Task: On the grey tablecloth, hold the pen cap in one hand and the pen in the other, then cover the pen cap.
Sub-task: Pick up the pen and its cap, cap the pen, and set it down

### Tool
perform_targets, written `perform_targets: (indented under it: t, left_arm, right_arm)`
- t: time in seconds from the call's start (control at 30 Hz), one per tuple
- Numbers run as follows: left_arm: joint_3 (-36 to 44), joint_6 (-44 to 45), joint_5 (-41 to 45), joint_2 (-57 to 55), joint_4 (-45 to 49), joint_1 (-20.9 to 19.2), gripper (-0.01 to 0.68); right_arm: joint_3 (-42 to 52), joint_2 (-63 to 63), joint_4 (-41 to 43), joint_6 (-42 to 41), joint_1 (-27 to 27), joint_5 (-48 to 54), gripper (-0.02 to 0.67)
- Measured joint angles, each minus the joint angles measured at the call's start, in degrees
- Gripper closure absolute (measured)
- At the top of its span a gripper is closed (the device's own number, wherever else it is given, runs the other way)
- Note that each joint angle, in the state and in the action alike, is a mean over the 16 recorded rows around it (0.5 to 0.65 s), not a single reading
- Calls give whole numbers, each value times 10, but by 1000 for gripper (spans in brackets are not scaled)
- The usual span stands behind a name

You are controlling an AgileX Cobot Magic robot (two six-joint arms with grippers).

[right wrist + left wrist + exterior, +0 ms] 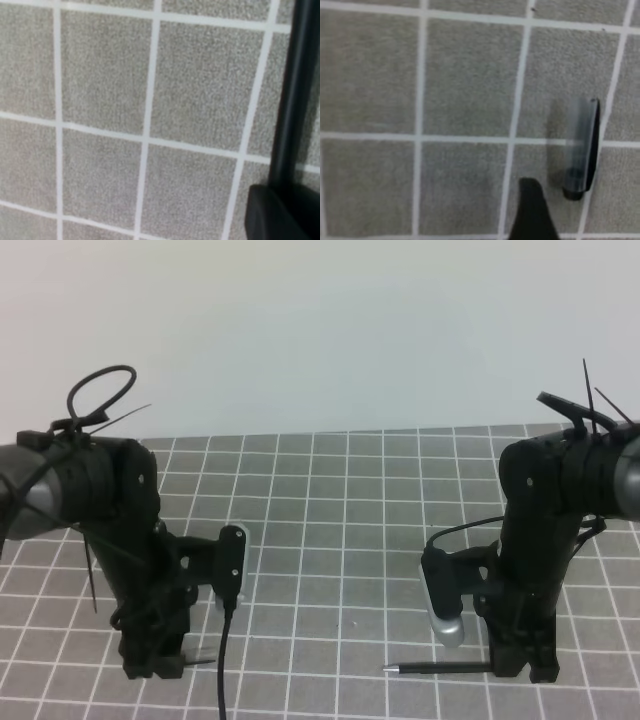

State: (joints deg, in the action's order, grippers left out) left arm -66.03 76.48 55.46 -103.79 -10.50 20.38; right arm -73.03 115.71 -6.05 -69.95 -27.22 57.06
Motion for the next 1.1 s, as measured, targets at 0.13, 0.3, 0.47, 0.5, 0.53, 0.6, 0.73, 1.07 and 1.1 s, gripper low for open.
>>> perform_targets:
  t: [0.13,0.3,0.47,0.5,0.53,0.6,0.73,1.07,1.1]
  left_arm:
    - [0,6,3,-8,-2,0,283]
    - [0,12,2,-14,-4,0,330]
    - [0,20,2,-18,-8,0,436]
    - [0,22,3,-18,-9,0,460]
    - [0,23,3,-19,-9,0,483]
    - [0,25,3,-20,-9,0,530]
    - [0,29,2,-21,-7,0,616]
    - [-1,31,-19,5,4,0,672]
    - [-1,32,-22,11,6,0,672]
  right_arm:
    - [0,0,2,0,0,-1,652]
    - [0,0,3,0,0,-2,652]
    - [0,0,5,0,0,-3,652]
    - [0,0,5,0,0,-2,652]
    - [0,0,5,0,0,-2,652]
    - [0,0,5,0,0,-2,652]
    - [-4,0,5,5,0,5,652]
    - [-63,-1,-4,63,0,80,652]
    - [-74,-1,-8,72,0,91,652]
